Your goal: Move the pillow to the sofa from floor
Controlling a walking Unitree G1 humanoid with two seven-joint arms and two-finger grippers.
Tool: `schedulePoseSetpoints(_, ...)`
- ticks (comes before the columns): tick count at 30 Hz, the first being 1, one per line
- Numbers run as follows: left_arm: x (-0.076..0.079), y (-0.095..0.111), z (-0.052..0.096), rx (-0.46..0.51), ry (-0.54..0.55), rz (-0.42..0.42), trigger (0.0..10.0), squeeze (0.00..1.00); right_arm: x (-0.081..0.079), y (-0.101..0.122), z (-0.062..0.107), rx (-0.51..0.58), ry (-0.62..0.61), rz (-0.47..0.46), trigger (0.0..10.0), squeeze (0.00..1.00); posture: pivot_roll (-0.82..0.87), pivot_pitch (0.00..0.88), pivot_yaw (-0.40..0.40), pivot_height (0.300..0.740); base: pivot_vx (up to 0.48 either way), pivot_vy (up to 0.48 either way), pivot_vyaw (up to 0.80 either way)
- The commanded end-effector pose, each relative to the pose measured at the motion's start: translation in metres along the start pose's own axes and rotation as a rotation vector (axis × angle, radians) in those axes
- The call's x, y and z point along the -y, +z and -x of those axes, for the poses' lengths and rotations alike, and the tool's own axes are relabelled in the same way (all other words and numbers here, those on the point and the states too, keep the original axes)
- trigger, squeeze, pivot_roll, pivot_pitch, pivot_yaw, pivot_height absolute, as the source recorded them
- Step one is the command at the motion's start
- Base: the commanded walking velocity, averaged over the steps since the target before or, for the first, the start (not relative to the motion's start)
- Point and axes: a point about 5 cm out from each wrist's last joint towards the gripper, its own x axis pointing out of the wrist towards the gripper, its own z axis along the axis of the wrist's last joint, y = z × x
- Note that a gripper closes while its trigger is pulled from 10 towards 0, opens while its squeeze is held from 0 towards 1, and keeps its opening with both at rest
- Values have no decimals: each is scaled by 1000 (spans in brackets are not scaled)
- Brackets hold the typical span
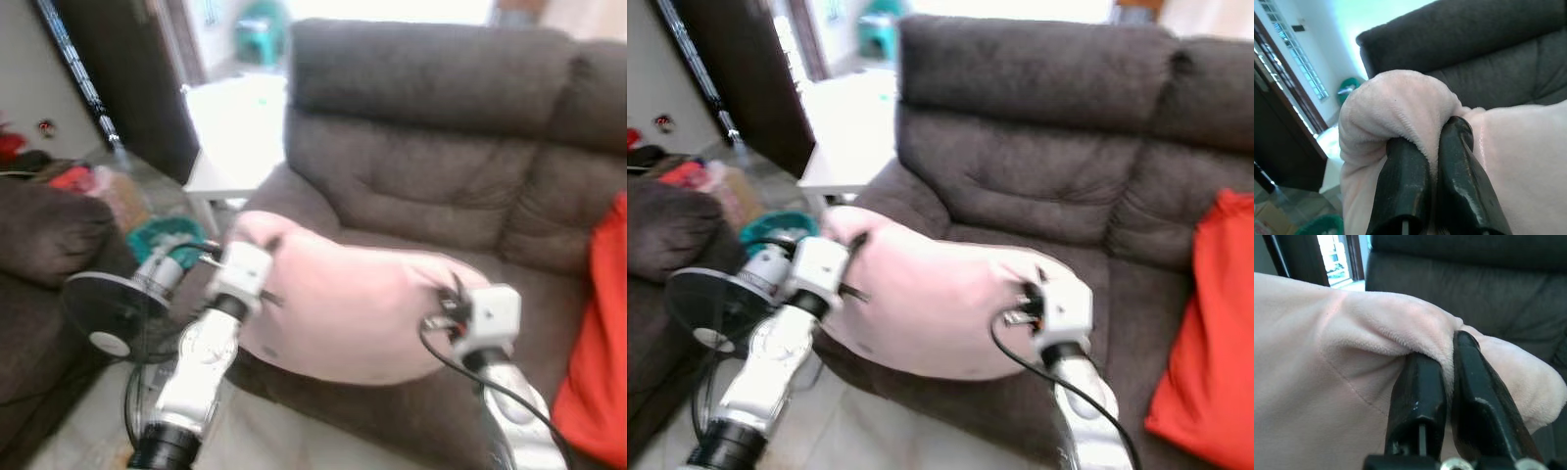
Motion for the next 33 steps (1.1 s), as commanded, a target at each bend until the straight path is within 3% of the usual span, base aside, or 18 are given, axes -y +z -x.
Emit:
schedulePoseSetpoints(1,-12,9,-2,48,33,-12,10000,0,-10,19,-9,89,40,1,10000,0,60,31,-6,740,300,0,0)
schedulePoseSetpoints(6,-12,9,-2,43,32,-14,10000,0,-10,21,-9,104,48,14,10000,0,60,30,-6,740,304,0,91)
schedulePoseSetpoints(14,-12,8,-2,42,30,-14,10000,0,-10,19,-10,97,48,9,10000,0,55,24,-5,740,304,0,774)
schedulePoseSetpoints(26,-13,8,-4,43,28,-15,10000,0,-8,19,-10,90,40,-2,10000,0,53,17,-7,740,305,0,208)
schedulePoseSetpoints(33,-8,5,-4,27,-38,12,10000,0,-4,19,-14,75,22,14,10000,0,60,21,-12,740,304,0,0)
